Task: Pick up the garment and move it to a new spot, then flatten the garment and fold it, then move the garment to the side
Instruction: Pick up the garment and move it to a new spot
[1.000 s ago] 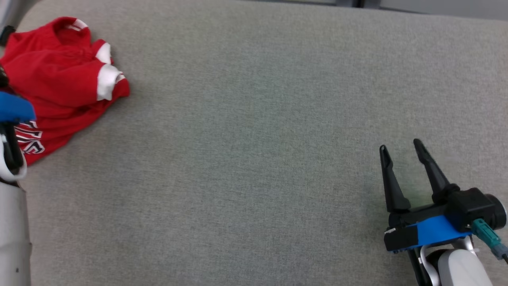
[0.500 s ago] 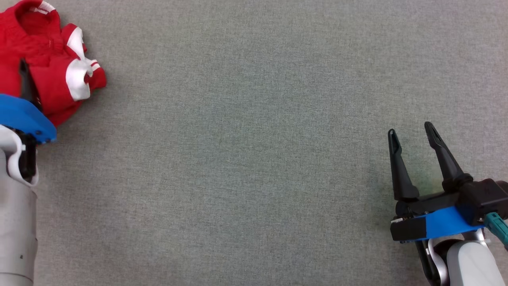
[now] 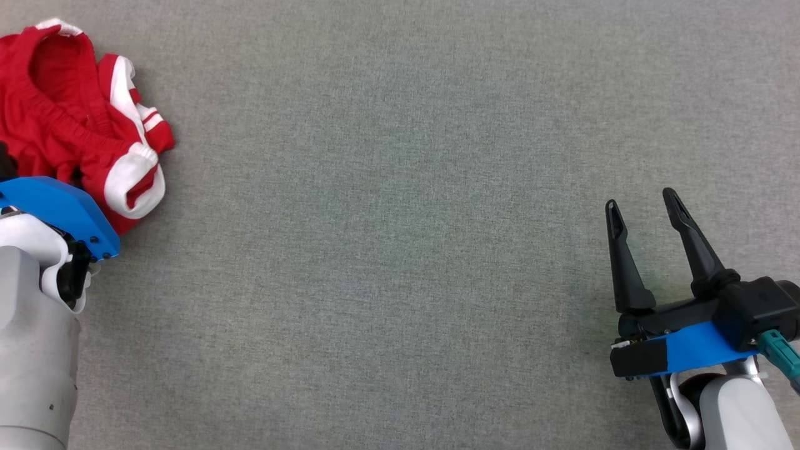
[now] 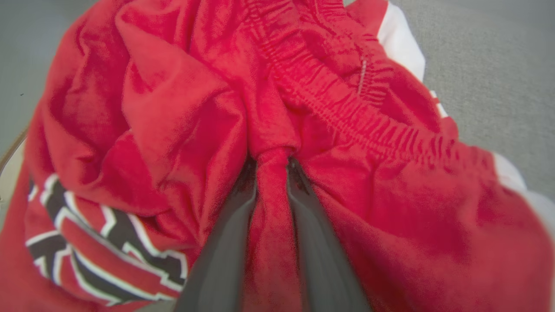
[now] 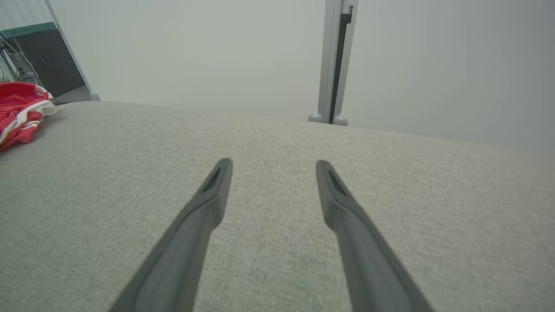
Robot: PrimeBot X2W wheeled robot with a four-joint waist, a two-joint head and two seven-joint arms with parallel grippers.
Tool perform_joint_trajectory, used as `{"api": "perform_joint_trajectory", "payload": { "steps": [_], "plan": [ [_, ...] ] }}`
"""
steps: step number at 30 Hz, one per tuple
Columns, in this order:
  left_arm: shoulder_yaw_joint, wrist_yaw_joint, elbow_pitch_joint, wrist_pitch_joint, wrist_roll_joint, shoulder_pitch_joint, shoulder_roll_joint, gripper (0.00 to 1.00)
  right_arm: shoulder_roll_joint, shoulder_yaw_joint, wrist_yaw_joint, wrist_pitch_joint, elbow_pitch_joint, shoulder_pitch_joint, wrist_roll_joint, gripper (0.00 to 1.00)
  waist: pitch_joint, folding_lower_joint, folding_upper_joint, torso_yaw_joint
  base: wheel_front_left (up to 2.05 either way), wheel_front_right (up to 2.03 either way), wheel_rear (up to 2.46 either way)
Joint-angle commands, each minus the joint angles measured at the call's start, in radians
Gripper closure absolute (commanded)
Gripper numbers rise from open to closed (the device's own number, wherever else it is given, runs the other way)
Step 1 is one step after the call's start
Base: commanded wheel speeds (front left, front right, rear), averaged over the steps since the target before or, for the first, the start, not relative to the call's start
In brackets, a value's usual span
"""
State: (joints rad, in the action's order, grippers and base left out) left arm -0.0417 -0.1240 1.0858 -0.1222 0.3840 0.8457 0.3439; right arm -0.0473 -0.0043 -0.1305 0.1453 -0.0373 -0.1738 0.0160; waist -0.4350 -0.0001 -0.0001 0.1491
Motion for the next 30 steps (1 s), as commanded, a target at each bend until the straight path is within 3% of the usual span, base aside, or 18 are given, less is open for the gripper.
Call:
{"api": "perform_joint_trajectory", "payload": {
  "steps": [1, 16, 24, 30],
  "plan": [
    [-0.004, -0.005, 0.003, 0.008, 0.0, 0.003, -0.001, 1.0, -0.006, 0.001, 0.0, 0.001, 0.004, -0.004, 0.003, 0.0, 0.008, 0.0001, 0.0001, -0.004, 0.0, 0.0, 0.0],
    [-0.07, -0.007, -0.166, 0.244, -0.045, 0.069, 0.042, 1.0, -0.006, 0.025, 0.0, 0.052, 0.092, 0.03, 0.065, 0.0, 0.155, 0.0001, 0.0001, -0.014, 0.0, 0.0, 0.0],
    [-0.13, -0.006, -0.418, 0.266, -0.067, 0.106, 0.035, 1.0, -0.006, 0.038, 0.0, 0.084, 0.143, 0.046, 0.108, 0.0, 0.222, 0.0001, 0.0001, -0.061, 0.0, 0.0, 0.0],
    [-0.177, -0.006, -0.663, 0.227, -0.057, 0.108, 0.027, 1.0, -0.006, 0.065, 0.0, 0.103, 0.172, 0.039, 0.137, 0.0, 0.248, 0.0001, 0.0001, -0.147, 0.0, 0.0, 0.0]
  ]
}}
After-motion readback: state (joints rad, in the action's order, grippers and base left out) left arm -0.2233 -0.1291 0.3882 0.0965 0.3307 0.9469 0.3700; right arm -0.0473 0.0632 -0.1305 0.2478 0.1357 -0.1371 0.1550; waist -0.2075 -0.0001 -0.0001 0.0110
